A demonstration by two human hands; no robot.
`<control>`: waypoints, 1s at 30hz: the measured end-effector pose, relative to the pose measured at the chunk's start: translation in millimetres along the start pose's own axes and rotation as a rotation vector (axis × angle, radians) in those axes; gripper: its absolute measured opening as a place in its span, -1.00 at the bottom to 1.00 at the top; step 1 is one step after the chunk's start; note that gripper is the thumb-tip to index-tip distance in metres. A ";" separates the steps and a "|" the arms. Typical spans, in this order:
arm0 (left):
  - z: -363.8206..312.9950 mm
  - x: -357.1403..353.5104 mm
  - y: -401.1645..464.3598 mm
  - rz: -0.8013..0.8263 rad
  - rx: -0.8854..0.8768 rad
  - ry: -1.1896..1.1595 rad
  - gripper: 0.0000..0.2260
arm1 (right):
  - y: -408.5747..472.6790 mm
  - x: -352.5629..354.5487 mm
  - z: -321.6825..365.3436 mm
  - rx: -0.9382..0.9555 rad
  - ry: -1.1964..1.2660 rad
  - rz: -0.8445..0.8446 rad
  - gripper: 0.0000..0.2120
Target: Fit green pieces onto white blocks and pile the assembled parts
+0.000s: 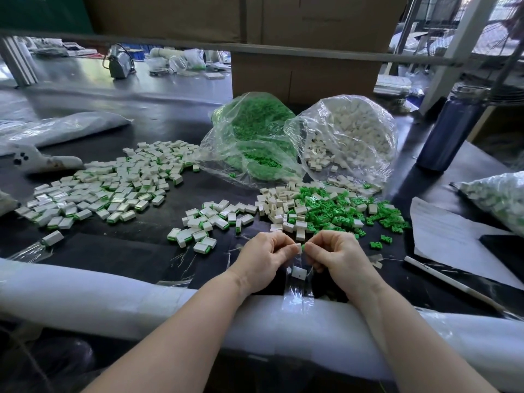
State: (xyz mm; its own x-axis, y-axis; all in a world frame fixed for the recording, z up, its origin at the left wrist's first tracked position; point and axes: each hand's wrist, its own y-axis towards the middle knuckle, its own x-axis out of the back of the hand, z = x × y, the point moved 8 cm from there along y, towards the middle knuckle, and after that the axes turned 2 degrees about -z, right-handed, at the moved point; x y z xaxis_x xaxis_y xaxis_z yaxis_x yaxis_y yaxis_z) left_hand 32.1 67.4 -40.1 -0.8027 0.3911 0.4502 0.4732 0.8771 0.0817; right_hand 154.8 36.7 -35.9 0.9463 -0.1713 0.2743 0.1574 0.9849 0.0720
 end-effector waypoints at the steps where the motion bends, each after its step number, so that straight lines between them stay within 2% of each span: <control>1: -0.3 -0.2 -0.2 0.005 -0.003 0.008 -0.86 | -0.1 0.0 -0.6 -0.006 -0.003 0.004 -0.85; 19: 2.0 -3.1 0.8 0.041 -0.008 0.132 -0.86 | 1.4 -3.3 -3.2 0.020 -0.082 0.049 -0.81; 26: -1.8 5.4 1.1 -0.095 -0.015 -0.057 -0.84 | 1.9 3.4 -0.7 0.049 0.077 -0.086 -0.87; 30: -3.0 3.3 -0.6 -0.087 -0.019 -0.052 -0.82 | 0.7 4.7 2.4 0.075 0.108 -0.097 -0.88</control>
State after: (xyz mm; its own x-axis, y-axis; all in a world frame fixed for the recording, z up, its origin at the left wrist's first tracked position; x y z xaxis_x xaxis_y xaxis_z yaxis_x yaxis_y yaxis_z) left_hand 30.2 67.3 -36.0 -0.8585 0.3280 0.3941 0.4071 0.9033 0.1352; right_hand 158.8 36.5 -32.2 0.9531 -0.2581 0.1580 0.2320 0.9585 0.1658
